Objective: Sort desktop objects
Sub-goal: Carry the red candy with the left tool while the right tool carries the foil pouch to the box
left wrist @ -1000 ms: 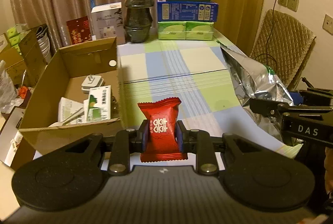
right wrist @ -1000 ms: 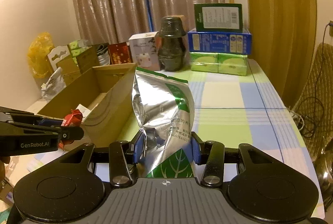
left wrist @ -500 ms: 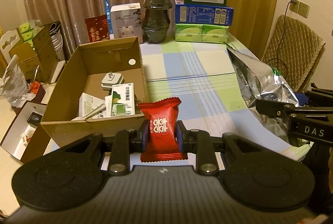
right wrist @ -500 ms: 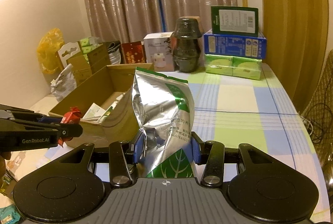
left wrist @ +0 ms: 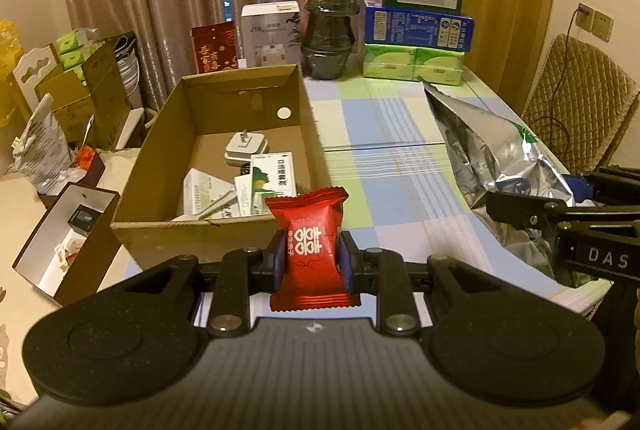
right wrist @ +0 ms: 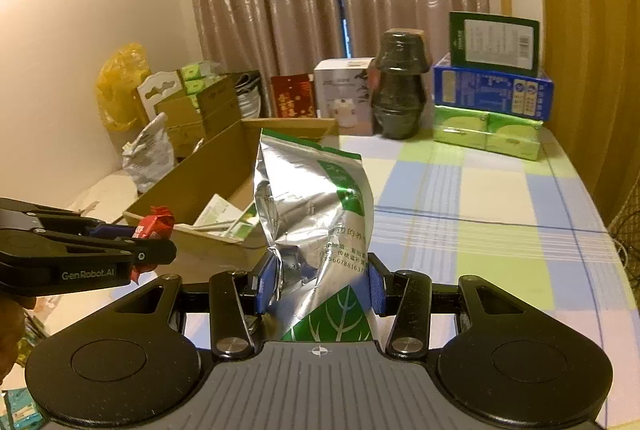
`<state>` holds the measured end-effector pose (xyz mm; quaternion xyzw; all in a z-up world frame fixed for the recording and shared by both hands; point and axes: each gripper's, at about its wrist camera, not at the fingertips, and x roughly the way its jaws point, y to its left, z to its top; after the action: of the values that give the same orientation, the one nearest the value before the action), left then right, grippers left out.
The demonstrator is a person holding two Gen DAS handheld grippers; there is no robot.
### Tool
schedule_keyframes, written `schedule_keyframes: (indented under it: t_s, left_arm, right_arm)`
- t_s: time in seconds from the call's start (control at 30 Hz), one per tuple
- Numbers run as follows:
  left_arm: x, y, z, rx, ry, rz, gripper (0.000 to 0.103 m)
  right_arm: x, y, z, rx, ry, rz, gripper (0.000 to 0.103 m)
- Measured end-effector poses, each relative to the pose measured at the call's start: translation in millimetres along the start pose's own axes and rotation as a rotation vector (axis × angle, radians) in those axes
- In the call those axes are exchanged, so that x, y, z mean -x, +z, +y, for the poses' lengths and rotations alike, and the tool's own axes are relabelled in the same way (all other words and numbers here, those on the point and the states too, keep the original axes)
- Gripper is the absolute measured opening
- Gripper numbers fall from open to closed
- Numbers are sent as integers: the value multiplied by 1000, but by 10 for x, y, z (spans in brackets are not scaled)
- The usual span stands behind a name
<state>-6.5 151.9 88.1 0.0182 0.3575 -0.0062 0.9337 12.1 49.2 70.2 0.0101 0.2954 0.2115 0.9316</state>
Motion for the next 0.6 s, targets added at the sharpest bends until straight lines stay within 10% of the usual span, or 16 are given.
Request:
schedule_keyframes:
  t_s: [0.6]
  left_arm:
    - [-105,173,581,31,65,-11,22]
  right_arm:
    - [-472,330,414,-8,104,12,43]
